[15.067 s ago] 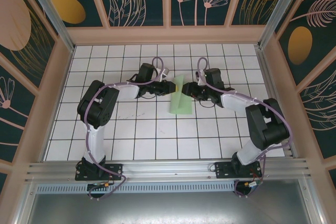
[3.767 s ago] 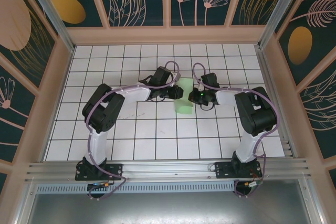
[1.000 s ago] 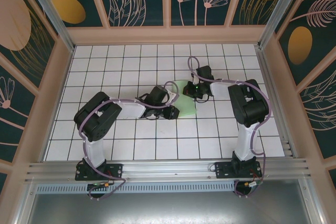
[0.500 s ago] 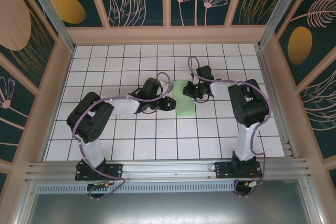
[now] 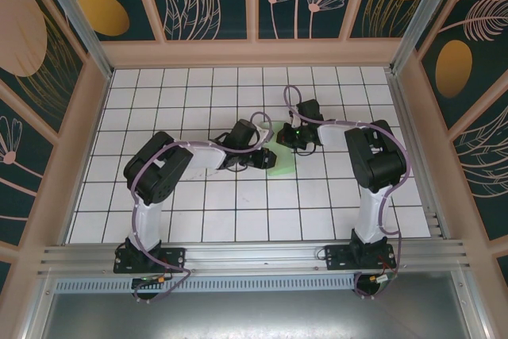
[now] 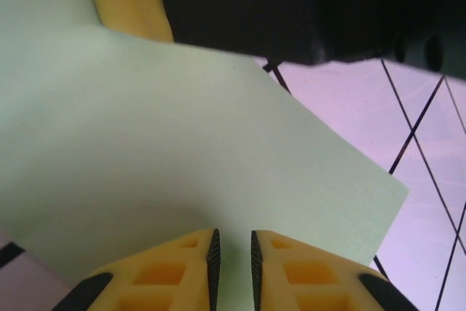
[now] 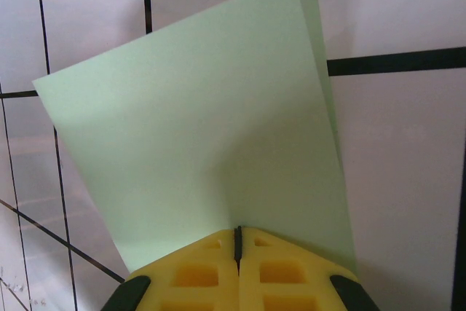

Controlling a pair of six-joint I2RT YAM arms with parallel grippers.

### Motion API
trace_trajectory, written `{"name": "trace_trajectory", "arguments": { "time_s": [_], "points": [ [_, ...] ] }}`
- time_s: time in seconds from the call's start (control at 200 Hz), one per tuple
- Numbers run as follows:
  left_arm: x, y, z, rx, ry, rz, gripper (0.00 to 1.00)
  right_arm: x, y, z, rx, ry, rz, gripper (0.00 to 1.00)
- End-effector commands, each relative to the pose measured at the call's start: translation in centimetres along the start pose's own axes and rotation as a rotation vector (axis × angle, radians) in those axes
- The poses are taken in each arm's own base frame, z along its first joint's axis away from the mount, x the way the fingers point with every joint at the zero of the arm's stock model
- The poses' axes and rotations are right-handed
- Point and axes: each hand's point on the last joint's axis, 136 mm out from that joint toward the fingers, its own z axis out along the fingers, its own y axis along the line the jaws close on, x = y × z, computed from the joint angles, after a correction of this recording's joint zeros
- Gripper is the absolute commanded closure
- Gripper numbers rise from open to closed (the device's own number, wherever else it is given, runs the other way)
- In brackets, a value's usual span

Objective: Fold a paper plane with a square sheet of paper (fold left side to right side)
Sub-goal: First fold the square sheet of paper in half at the center of the table.

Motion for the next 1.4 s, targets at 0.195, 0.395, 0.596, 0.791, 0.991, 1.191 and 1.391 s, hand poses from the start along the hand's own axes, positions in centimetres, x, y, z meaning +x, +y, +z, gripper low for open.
{"name": "trace_trajectory", "arguments": {
  "time_s": [0.195,0.395,0.596,0.791,0.991,1.191,1.391],
  "points": [
    [3.5,-0.2,0.4,-0.019,0.073,0.056,0.77,2.9,-3.7,1.0,0.136,0.087,0.057,1.00],
    [6.3,-0.4,-0.6,-0.022,0.119,0.056,0.77,2.9,-3.7,1.0,0.139,0.088,0.056,1.00],
    [8.2,-1.2,-1.8,0.007,0.151,0.078,0.77,2.9,-3.7,1.0,0.140,0.087,0.054,1.00],
    [8.6,-1.9,-2.6,0.036,0.156,0.110,0.76,2.9,-3.8,1.0,0.142,0.088,0.056,1.00],
    [4.3,-4.3,-5.2,0.080,0.035,0.148,0.74,2.9,-3.7,0.9,0.144,0.089,0.052,1.00],
    [-1.6,-2.3,-7.1,0.068,-0.101,0.056,0.74,2.8,-3.5,0.9,0.142,0.087,0.052,1.00],
    [-4.3,-0.4,-4.1,0.029,-0.095,0.035,0.75,2.8,-3.4,0.7,0.140,0.081,0.051,1.00]
  ]
}}
